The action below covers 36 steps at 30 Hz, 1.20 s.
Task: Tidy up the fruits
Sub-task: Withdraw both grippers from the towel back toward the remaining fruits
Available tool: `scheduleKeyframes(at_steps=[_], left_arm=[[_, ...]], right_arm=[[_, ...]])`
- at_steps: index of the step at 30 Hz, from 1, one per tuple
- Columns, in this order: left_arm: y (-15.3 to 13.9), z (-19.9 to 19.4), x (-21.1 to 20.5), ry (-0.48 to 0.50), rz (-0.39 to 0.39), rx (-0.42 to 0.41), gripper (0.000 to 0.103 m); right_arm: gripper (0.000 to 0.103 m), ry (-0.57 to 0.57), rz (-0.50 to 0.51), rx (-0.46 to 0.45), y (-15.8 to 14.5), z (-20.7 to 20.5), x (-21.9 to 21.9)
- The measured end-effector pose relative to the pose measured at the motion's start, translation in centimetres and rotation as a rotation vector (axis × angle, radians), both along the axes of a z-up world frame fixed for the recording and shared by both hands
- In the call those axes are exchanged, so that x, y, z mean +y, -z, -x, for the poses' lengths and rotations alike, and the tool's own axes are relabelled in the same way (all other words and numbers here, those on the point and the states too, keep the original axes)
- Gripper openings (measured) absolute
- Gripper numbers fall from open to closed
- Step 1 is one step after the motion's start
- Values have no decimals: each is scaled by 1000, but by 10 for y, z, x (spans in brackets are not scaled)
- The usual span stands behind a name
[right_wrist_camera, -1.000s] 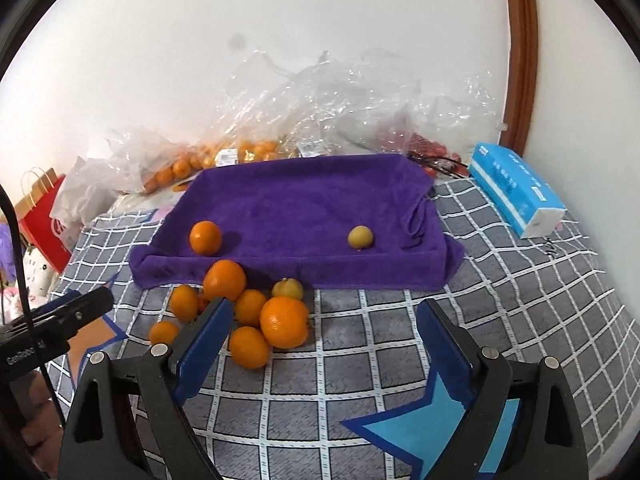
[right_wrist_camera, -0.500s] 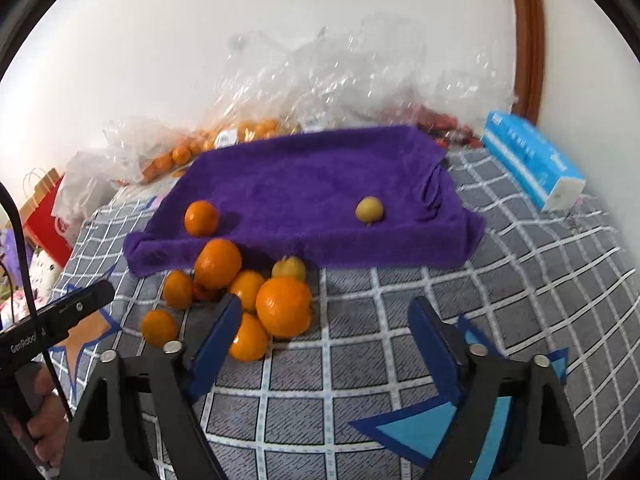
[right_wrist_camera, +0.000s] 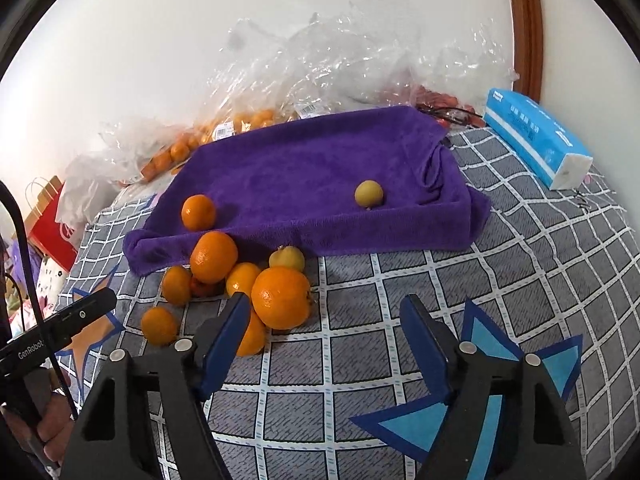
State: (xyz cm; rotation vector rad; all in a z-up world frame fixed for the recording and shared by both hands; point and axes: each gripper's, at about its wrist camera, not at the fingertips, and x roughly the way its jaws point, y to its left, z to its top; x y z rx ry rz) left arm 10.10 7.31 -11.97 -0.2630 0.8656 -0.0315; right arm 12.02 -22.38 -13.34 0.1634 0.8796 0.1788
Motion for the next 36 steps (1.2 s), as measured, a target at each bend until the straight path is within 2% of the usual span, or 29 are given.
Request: scheduleKeyframes(at_steps=[8, 24, 32, 36], left_arm=[[0, 3, 6, -1, 43, 5, 80], [4, 1, 17, -31, 23, 28, 80], [18, 1, 24, -46, 35, 68, 80], [21, 1, 24, -36, 38, 82, 80]], right_arm=[[72, -25, -18, -11, 2, 6, 4], [64, -27, 51, -34, 5, 11, 8], [48, -20, 71, -1, 16, 10, 10], [46, -27, 83, -7, 17, 10, 11]])
